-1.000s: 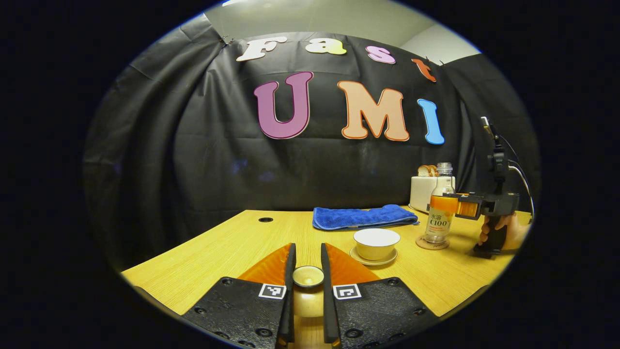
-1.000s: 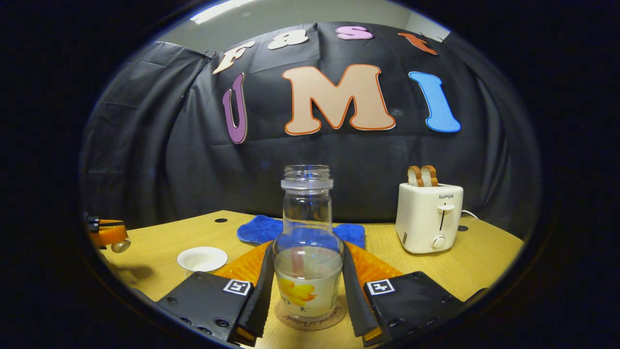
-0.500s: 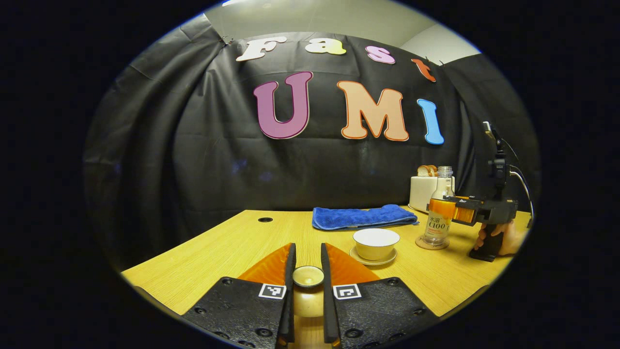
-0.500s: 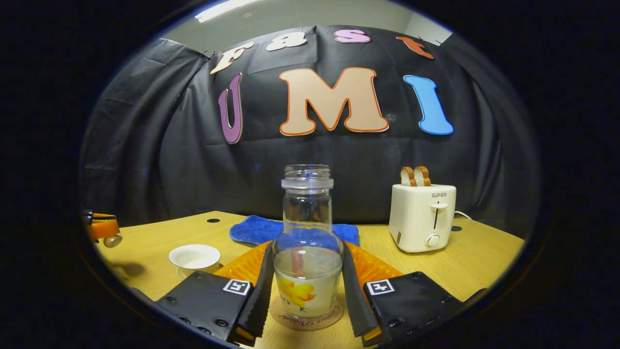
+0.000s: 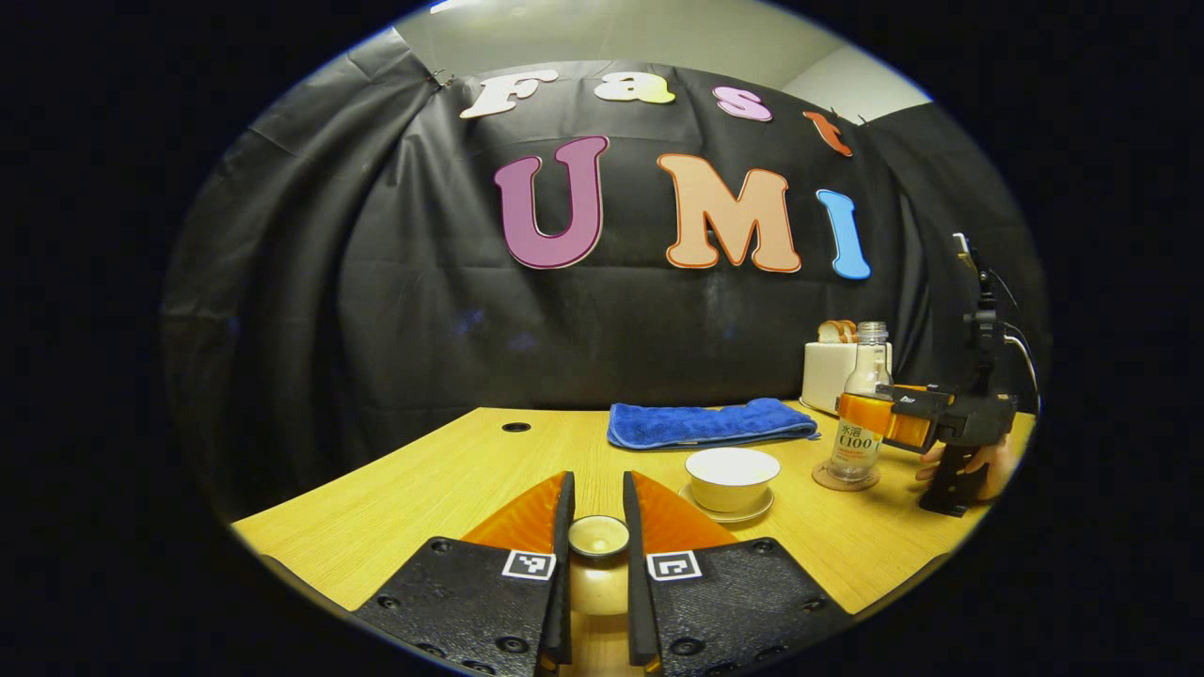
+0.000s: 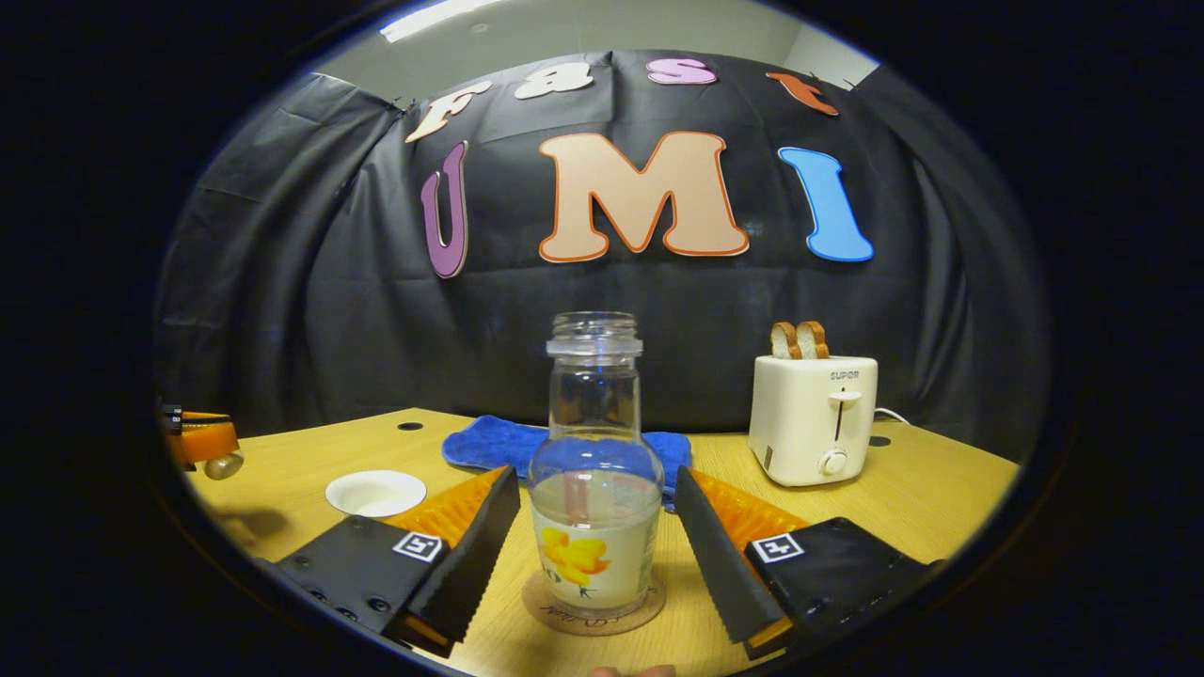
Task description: Open the teacup lid with one hand, grasp the water bottle and pour water into the teacup with the other hand; after pouring, place the water bottle on the coaster and then close the teacup lid.
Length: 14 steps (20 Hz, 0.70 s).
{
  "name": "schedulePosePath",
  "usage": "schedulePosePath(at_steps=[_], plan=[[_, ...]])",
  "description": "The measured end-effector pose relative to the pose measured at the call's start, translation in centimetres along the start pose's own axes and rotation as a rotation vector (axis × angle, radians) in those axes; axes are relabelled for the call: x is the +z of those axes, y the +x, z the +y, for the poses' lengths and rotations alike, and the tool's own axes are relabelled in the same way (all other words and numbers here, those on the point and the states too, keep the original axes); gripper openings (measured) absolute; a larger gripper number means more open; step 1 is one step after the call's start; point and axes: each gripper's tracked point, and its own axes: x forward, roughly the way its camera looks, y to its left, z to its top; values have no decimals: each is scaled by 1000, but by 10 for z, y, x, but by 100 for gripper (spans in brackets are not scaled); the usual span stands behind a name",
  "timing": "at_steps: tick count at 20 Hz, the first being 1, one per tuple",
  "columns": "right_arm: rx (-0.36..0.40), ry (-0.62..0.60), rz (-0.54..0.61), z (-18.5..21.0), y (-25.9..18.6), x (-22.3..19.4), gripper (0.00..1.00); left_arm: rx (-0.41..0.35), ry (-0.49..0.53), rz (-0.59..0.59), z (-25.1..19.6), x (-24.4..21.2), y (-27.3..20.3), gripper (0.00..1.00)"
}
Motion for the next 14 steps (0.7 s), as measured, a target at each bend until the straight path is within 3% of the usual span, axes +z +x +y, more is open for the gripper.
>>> schedulePosePath(at_steps=[4,11,14], plan=[[26,1,2,5,-7,-1,99,-3,0,3,-19,6,29,21],[72,2,1,-1,-36,-1,99,-93,2,-5,-52,5,58,20],[93,3,2,-7,-49,0,99,-99,5,-5,-58,4,72,20]])
